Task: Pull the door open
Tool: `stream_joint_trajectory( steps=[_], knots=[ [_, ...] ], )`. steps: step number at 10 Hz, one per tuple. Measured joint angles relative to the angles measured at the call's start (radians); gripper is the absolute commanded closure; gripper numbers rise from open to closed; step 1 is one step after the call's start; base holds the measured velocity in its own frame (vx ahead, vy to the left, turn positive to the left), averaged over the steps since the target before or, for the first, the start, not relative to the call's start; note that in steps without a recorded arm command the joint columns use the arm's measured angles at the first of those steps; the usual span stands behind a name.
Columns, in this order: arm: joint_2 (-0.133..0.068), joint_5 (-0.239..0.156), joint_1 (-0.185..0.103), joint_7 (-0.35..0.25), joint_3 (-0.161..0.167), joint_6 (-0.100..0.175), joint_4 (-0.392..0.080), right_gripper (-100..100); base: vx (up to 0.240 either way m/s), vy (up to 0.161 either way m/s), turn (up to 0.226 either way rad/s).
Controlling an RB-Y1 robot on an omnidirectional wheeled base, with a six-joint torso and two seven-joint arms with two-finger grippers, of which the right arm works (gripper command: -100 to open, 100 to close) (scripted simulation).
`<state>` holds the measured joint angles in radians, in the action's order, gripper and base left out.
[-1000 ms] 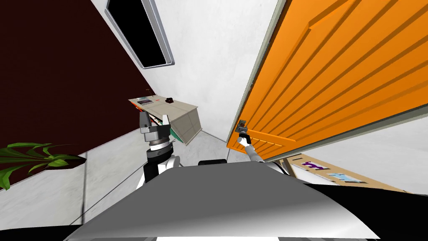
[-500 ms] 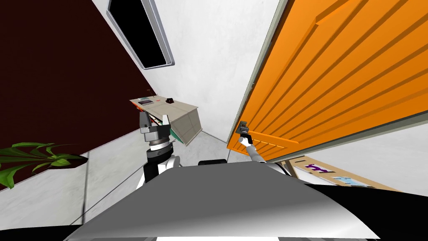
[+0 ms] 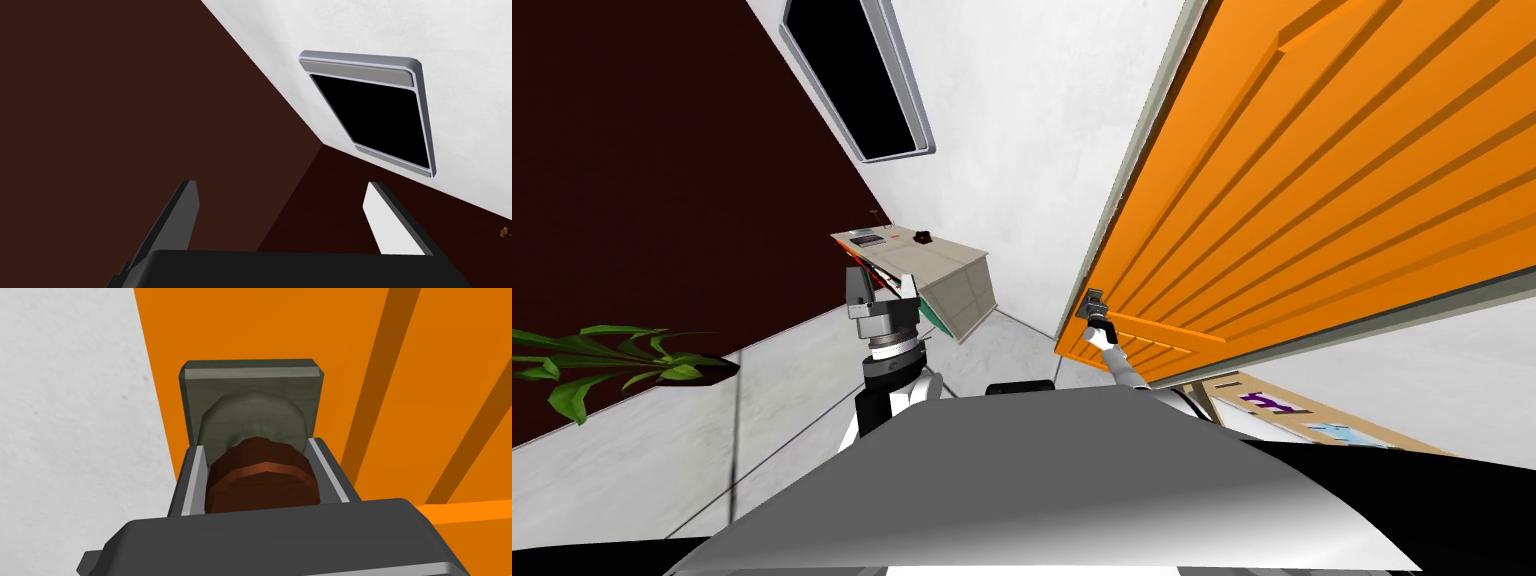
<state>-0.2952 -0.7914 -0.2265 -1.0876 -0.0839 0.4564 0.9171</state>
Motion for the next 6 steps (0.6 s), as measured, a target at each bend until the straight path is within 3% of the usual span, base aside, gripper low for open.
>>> stream_joint_trajectory(
  steps=[2,6],
  knots=[
    [-0.01,0.003,0.005,-0.027,0.026,-0.002,0.0,100,-0.26,-0.082,0.151],
    [-0.039,0.006,0.024,-0.085,0.079,-0.014,0.019,100,-0.262,-0.038,0.145]
  ],
)
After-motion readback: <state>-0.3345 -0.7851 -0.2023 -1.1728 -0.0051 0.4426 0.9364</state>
